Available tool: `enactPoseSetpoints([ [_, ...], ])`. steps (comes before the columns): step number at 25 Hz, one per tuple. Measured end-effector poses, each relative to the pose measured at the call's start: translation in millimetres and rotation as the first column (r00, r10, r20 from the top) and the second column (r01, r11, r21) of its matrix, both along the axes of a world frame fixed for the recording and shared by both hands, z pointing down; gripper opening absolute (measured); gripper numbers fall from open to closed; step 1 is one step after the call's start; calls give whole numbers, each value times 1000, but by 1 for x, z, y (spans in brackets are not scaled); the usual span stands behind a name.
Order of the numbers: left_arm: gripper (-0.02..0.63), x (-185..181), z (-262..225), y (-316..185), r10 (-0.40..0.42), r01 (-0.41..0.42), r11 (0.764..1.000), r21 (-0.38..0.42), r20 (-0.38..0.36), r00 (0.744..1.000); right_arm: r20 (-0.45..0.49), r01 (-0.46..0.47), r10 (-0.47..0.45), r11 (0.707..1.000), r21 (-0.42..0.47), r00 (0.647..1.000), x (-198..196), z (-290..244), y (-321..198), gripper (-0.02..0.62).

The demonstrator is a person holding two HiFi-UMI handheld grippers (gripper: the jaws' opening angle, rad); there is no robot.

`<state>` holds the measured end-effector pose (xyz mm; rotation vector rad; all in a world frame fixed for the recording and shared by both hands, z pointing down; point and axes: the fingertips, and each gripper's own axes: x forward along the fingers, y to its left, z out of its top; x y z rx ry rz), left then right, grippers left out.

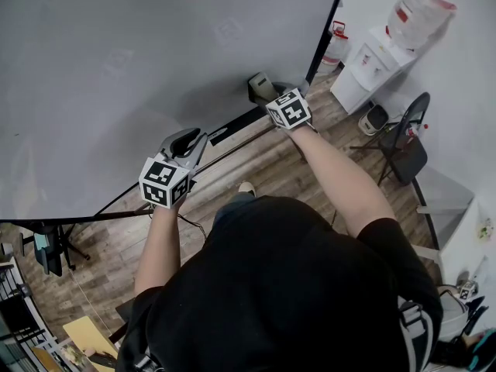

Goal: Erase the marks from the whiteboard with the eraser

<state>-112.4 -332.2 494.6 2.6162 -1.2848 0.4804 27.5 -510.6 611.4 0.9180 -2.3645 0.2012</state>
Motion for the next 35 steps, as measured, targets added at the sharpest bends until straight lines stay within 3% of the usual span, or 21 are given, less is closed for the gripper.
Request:
enactPoseSetpoints([
  [10,80,-5,1,0,0,0,1000,-3,-4,1000,8,-46,46,999,-2,999,19,-5,-15,250],
  [20,80,-12,3,-6,0,0,1000,-7,3,1000,21,-156,156,988,-1,987,69,-12,-57,249],
  [28,80,-19,4,-5,-4,4,1000,-11,11,1000,119,-321,335,939,-121,935,114,6,-79,249],
  [35,78,-26,7,-8,-19,19,1000,-17,13,1000,139,-359,380,920,-155,915,129,15,-89,249],
])
